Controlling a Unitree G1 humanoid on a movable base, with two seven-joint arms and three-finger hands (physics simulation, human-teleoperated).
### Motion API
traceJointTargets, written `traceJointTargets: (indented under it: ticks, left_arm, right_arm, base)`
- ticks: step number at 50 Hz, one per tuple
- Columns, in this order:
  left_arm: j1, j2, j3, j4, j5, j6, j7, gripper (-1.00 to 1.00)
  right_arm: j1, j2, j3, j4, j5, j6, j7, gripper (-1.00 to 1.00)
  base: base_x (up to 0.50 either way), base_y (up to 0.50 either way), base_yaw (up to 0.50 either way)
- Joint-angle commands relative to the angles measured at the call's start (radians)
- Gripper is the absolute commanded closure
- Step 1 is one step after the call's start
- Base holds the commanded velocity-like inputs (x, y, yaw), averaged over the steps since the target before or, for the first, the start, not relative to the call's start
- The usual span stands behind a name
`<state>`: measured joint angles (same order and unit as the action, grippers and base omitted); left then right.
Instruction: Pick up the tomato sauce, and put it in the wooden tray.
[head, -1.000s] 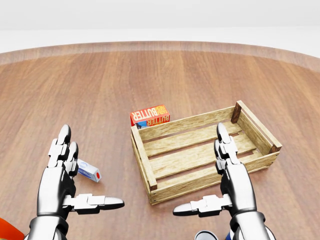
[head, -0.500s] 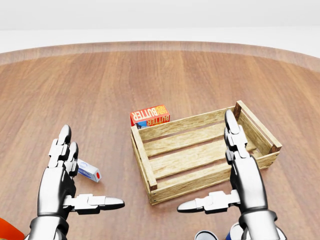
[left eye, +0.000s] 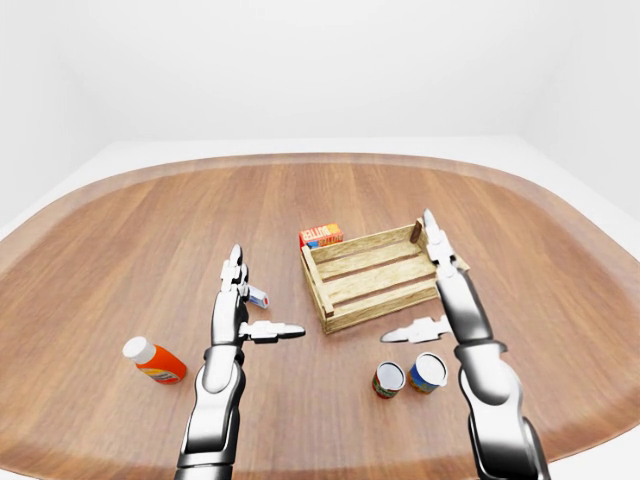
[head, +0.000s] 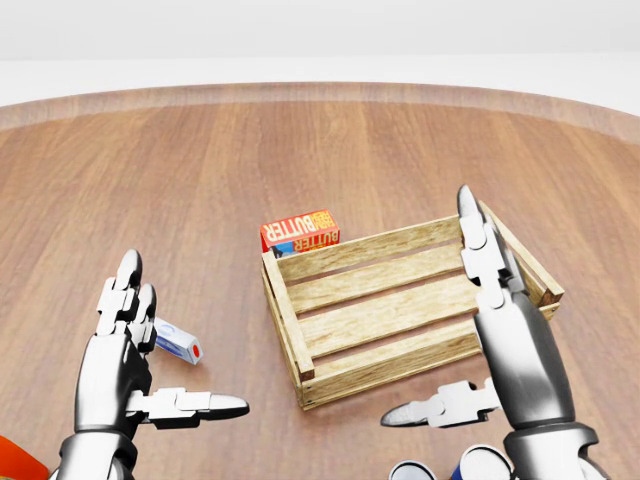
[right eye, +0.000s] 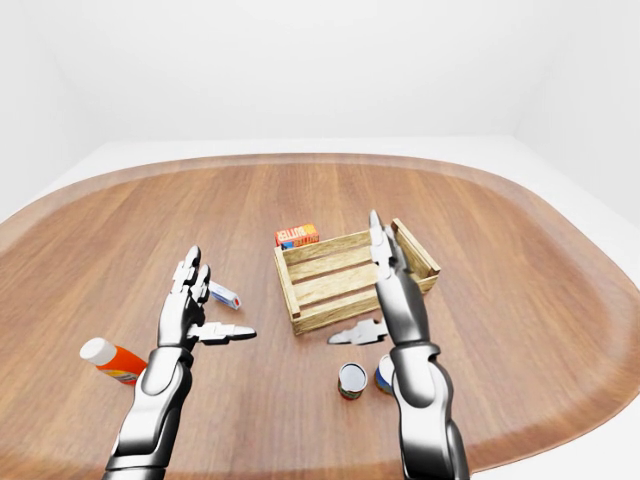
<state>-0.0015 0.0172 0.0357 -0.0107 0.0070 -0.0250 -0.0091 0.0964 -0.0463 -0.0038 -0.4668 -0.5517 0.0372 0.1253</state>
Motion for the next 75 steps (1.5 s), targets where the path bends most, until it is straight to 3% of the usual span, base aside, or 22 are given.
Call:
traceJointTargets:
  ticks: [1, 12, 19, 39, 75]
  left_arm:
    - [-0.003, 0.000, 0.000, 0.002, 0.000, -0.001, 0.001, -1.00]
    - [-0.004, 0.000, 0.000, 0.002, 0.000, 0.000, 0.002, -1.00]
    - [0.000, 0.000, -0.001, -0.001, 0.001, 0.001, 0.002, -1.00]
    - [0.001, 0.000, -0.001, 0.000, 0.002, -0.002, 0.000, -1.00]
    - [0.001, -0.001, -0.002, 0.002, 0.005, -0.004, 0.003, -1.00]
  right_arm:
    - [0.029, -0.007, 0.024, -0.038, -0.151, -0.042, 0.043, -1.00]
    - [0.058, -0.006, 0.041, -0.075, -0.290, -0.070, 0.091, -1.00]
    - [0.094, -0.012, 0.056, -0.058, -0.362, -0.124, 0.113, -1.00]
    - [0.146, -0.030, 0.057, 0.012, -0.496, -0.124, 0.152, -1.00]
    - [0.188, -0.043, 0.077, 0.096, -0.576, -0.124, 0.172, -1.00]
  base:
    - [0.00, 0.00, 0.00]
    - [0.00, 0.00, 0.00]
    - [0.00, 0.00, 0.00]
    - [0.00, 0.00, 0.00]
    - [0.00, 0.00, 0.00]
